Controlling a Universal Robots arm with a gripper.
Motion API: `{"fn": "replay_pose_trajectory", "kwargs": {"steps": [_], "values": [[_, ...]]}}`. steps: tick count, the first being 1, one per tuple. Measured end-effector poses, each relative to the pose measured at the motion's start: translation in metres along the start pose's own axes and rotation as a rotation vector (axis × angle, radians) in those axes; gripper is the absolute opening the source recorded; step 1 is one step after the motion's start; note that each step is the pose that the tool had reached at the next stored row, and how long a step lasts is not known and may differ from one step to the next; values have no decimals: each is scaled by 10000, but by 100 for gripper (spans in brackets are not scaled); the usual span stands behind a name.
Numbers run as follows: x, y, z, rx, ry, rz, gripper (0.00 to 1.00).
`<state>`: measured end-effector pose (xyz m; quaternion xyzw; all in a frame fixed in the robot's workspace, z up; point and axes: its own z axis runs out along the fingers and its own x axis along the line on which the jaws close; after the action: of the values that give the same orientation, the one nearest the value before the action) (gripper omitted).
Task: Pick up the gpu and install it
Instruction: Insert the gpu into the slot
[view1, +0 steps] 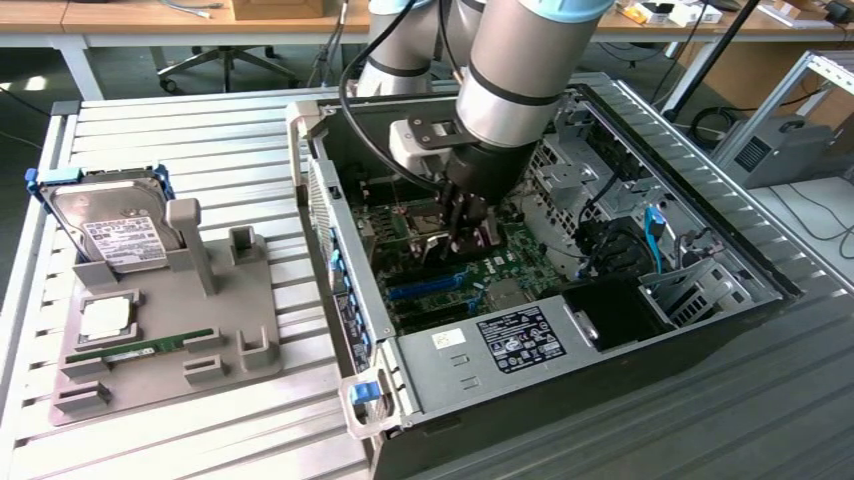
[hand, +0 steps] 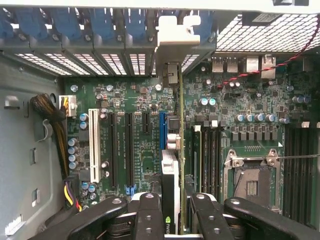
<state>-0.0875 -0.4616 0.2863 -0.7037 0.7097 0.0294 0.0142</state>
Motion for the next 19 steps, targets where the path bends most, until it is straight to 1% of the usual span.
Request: {"fn": "replay_pose_trajectory", "kwargs": {"steps": [6, 15, 19], "values": [[34, 0, -2, 0, -1, 1, 27], [39, 16, -1, 0, -1, -1, 27], [40, 21, 16, -1, 2, 0, 27]]}}
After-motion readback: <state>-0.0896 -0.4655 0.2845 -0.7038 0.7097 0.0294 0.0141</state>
